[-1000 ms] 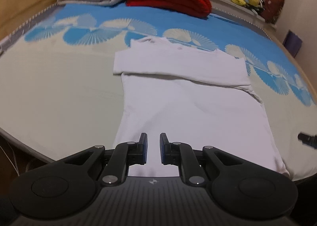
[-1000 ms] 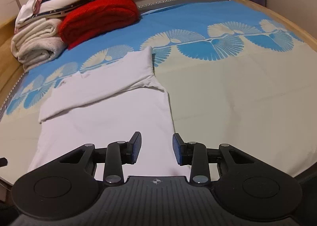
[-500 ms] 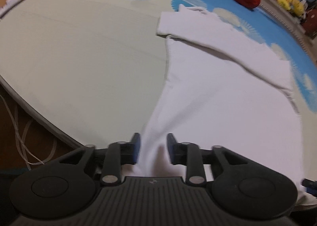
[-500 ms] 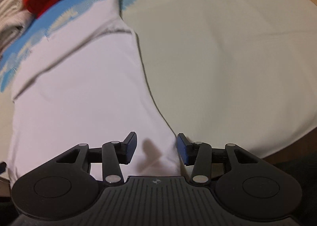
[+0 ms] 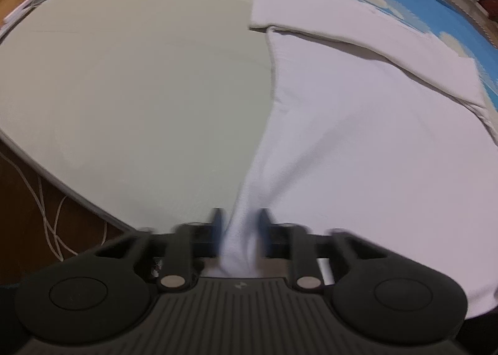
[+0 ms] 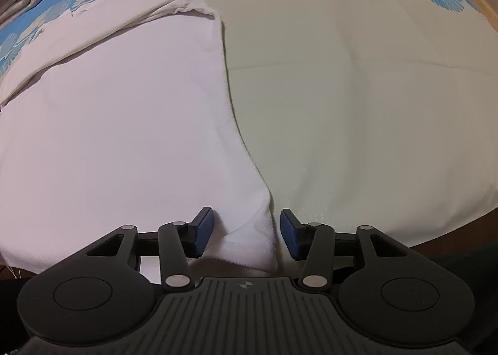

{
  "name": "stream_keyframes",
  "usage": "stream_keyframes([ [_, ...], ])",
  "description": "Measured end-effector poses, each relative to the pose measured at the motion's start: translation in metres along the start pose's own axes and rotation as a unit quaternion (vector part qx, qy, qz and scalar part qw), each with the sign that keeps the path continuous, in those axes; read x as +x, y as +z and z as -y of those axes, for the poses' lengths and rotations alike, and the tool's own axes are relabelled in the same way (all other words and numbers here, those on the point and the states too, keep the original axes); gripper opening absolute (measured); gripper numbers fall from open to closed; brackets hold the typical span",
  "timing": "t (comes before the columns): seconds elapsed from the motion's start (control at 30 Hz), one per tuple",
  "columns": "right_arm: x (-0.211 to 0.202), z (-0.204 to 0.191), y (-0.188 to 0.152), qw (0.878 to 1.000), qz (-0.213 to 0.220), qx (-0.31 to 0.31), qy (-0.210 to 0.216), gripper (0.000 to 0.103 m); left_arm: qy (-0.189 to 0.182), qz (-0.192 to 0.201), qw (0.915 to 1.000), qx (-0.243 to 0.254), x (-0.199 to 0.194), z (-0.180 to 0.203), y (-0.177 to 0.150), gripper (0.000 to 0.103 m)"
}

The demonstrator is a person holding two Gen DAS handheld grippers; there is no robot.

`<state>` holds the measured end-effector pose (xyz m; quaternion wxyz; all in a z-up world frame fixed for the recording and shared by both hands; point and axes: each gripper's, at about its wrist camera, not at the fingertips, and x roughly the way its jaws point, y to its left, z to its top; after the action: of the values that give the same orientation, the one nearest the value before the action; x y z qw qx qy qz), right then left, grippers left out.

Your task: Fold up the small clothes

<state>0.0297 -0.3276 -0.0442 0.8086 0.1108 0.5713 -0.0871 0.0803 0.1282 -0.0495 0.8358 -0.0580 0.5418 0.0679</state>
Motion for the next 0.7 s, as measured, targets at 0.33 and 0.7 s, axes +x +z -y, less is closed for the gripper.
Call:
stream_keyframes([
  [0.33,-0.037,0.019,0.007,0.994,0.095,0.046,0.041,0.005,-0.037,0.045,0.9977,-0.036,-0.042,-0.014,0.0,0.004],
  [0.7,-0.001,0.015,-0.003,0.998,-0.011,0.052,0.015,0.012,-0.023,-0.029,0.9989,-0.029,-0.01,-0.009,0.001,0.019],
])
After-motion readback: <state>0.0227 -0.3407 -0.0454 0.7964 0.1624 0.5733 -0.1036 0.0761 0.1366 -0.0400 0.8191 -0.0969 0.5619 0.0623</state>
